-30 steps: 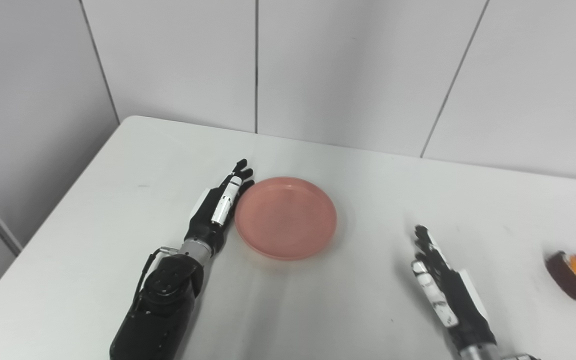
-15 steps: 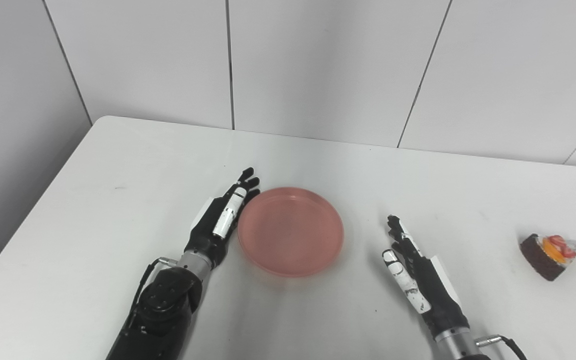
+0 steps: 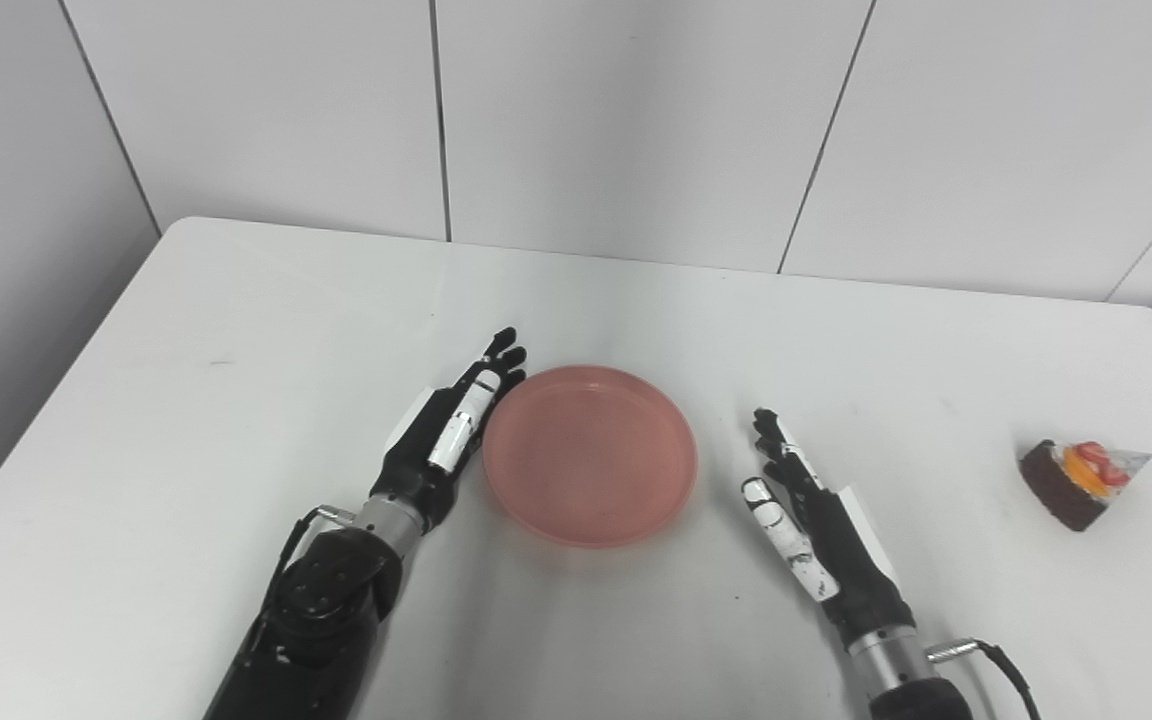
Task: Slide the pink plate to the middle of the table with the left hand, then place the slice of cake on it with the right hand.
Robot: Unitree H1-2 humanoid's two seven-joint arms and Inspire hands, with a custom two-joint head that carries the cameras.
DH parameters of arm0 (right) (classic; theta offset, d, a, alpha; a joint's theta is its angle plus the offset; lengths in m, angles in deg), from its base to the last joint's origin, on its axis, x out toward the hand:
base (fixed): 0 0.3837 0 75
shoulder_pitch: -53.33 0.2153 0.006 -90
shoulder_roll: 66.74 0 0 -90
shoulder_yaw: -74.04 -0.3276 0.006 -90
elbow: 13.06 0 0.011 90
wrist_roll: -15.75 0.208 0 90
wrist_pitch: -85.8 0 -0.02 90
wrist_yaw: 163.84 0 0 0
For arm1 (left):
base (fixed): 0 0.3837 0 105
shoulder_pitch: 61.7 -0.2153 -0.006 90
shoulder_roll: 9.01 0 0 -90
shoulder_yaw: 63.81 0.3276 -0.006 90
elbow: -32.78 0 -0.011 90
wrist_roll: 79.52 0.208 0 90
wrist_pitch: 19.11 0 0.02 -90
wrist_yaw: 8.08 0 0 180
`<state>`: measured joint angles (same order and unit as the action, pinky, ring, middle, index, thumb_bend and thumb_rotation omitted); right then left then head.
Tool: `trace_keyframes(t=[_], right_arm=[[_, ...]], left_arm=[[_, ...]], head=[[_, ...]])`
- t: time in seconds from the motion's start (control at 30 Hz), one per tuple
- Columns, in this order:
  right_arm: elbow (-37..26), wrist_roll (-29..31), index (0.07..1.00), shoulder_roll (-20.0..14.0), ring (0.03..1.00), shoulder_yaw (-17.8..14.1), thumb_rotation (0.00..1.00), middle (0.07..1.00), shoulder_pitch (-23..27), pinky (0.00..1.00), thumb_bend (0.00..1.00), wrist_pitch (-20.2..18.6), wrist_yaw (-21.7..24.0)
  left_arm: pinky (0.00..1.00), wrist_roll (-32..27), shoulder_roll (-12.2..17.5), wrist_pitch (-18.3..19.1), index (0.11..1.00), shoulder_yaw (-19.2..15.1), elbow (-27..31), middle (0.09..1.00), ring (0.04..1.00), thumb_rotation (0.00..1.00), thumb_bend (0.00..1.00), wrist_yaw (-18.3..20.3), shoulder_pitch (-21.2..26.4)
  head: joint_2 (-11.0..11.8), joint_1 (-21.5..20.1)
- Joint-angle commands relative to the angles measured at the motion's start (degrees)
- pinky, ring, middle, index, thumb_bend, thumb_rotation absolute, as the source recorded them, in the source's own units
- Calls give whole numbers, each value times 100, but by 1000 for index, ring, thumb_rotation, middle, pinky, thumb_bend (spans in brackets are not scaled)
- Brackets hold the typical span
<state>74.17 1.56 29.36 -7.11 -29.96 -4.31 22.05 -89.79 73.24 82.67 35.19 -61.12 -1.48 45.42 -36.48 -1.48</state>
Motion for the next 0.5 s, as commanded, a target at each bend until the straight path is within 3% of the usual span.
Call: trace_keyframes(t=[0.0, 0.03, 0.07, 0.13, 0.3, 0.43, 0.47], right_arm=[[-11, -51, 967, 25, 948, 84, 1000, 962, -33, 915, 387, -142, 66], [6, -108, 967, 19, 946, 90, 1000, 961, -16, 910, 378, -81, 35], [37, -174, 964, 15, 944, 101, 1000, 960, 5, 903, 361, -10, -4], [78, -329, 962, -1, 941, 130, 1000, 958, 48, 895, 344, 129, -107], [-61, -806, 959, -13, 892, 216, 798, 939, 183, 822, 525, 126, -319], [-239, -953, 960, -2, 867, 191, 701, 930, 314, 804, 629, 140, -406], [-279, -967, 957, 7, 863, 167, 669, 928, 345, 800, 706, 163, -433]], left_arm=[[974, 2, -62, 408, 967, 184, -197, 973, 963, 1000, 399, 329, -268], [965, 10, -42, 362, 966, 166, -250, 971, 960, 1000, 398, 347, -264], [954, 10, -25, 315, 965, 144, -307, 969, 956, 1000, 399, 364, -259], [942, 1, 13, 227, 962, 97, -403, 966, 950, 1000, 397, 416, -258], [922, -125, 145, 257, 937, -85, -534, 950, 931, 1000, 403, 558, -266], [900, -161, 209, 149, 923, -175, -618, 941, 924, 1000, 411, 651, -255], [889, -169, 217, 129, 916, -196, -640, 933, 918, 999, 406, 669, -250]], head=[[2, 2], [2, 2], [56, -313], [113, -549], [179, -1147], [193, -1270], [196, -1280]])
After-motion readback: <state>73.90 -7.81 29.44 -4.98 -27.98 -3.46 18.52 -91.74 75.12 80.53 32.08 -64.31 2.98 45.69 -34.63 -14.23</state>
